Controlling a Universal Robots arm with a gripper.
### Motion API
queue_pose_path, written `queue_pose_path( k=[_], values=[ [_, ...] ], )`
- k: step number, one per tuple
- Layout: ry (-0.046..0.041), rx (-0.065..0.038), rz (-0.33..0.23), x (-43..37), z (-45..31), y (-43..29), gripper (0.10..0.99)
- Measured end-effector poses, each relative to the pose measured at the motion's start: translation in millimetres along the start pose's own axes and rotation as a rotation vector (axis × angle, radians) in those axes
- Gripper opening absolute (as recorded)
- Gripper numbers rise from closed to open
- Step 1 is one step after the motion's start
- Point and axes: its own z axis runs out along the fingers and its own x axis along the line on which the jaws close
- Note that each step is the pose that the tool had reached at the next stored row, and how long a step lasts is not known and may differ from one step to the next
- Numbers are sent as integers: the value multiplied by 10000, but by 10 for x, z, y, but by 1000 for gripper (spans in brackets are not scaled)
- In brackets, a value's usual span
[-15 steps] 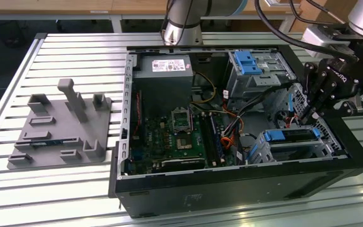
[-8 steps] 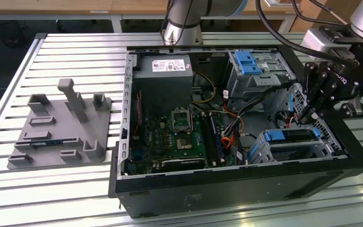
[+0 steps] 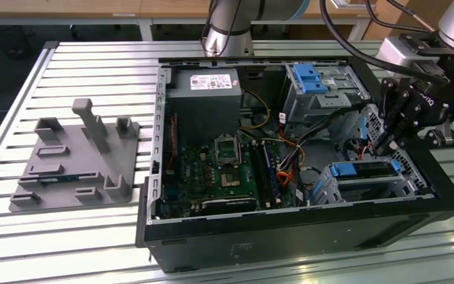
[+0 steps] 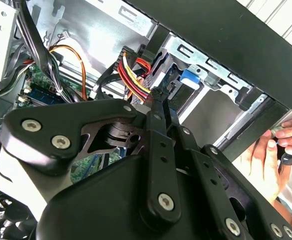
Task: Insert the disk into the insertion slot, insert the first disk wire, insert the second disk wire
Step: 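Insert the first disk wire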
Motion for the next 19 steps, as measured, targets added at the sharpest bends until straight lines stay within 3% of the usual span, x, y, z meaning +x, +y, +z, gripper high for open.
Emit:
queue_pose_path(
  k=[11, 19],
  values=[
    [-1, 0, 1, 69, 28, -1, 165],
    [-1, -1, 0, 74, 50, -1, 165]
  ],
)
